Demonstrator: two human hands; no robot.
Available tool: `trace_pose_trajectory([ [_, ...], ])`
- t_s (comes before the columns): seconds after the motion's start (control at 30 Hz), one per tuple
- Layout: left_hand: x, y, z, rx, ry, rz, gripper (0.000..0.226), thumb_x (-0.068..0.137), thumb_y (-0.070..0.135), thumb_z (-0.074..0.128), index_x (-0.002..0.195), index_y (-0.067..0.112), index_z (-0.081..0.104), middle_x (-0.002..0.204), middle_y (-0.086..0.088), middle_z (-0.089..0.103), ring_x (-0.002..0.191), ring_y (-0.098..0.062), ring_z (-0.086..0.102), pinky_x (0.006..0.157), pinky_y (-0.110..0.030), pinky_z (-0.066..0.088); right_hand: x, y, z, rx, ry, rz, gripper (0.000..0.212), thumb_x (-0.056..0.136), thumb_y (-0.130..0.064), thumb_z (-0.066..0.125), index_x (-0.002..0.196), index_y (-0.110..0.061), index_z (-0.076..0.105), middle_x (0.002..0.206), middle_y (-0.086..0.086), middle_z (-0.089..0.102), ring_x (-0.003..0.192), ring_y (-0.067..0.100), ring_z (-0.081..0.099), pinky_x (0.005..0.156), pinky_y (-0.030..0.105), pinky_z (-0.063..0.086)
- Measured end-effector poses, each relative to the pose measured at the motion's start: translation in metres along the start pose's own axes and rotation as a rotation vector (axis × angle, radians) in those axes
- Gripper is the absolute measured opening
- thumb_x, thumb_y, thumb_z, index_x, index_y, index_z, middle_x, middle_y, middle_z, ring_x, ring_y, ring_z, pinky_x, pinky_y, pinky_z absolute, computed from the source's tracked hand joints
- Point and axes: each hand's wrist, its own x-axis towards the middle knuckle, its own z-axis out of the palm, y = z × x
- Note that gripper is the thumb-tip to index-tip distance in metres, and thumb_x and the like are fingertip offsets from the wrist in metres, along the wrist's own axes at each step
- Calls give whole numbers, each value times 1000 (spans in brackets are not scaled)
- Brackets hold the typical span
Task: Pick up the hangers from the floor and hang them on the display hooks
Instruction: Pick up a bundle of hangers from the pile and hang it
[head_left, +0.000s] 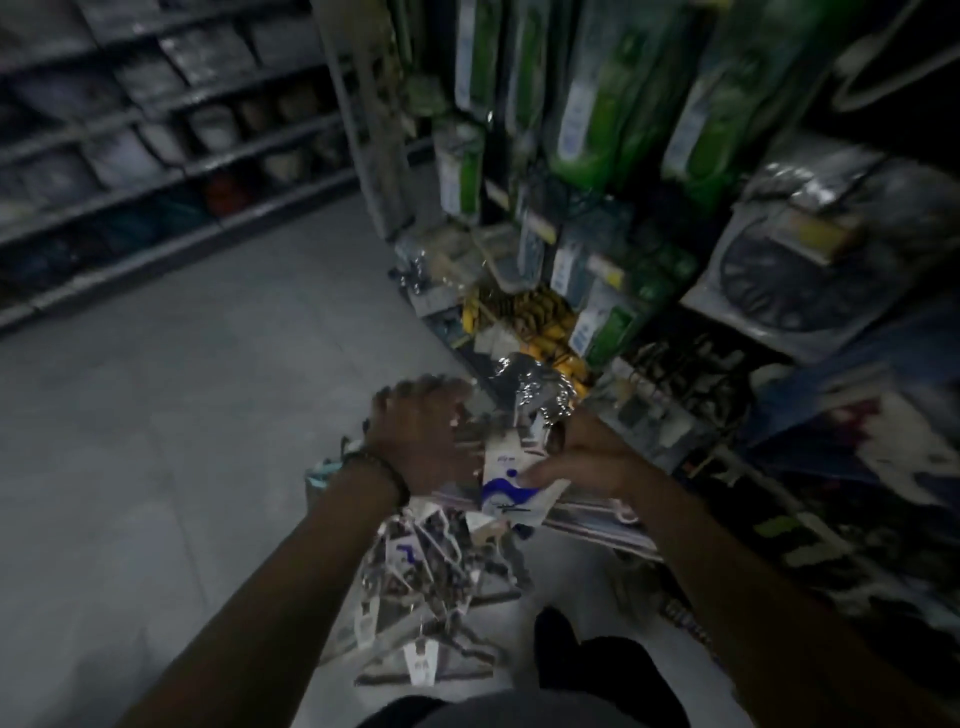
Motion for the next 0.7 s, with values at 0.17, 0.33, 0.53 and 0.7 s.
trace_pose_trajectory([
  [0.17, -77, 58, 7, -640, 783, -185, 89, 70, 51, 84, 137, 16, 39, 145, -14, 36, 133, -41, 40, 108, -61, 40, -102, 4, 33, 499, 489, -32, 69, 56, -26, 102, 117, -24, 68, 116, -6, 75, 108, 21, 69, 97, 48, 56],
  [0.33, -87, 117, 9, -1525, 35, -252, 92, 65, 74, 86, 129, 13, 59, 128, -11, 67, 119, -39, 63, 97, -49, 54, -189, 4, 45, 938, 594, -120, 41, 70, -15, 80, 108, 0, 79, 110, 33, 73, 96, 48, 73, 90, 56, 56],
  [0.53, -117, 228, -8, -1663, -254, 35, 78, 74, 57, 91, 131, 10, 68, 126, -26, 72, 110, -47, 72, 93, -66, 57, -306, 1, 31, 968, 772, -219, 45, 83, -28, 75, 115, 4, 75, 116, 35, 71, 105, 51, 70, 97, 56, 55],
  [0.7, -170, 343, -35, -1670, -209, 180, 26, 96, 35, 74, 85, 12, 82, 90, -19, 80, 81, -36, 77, 78, -50, 63, -429, 7, -2, 473, 989, -132, 62, 94, -70, 58, 113, -15, 78, 110, 6, 80, 105, 25, 75, 102, 50, 55],
])
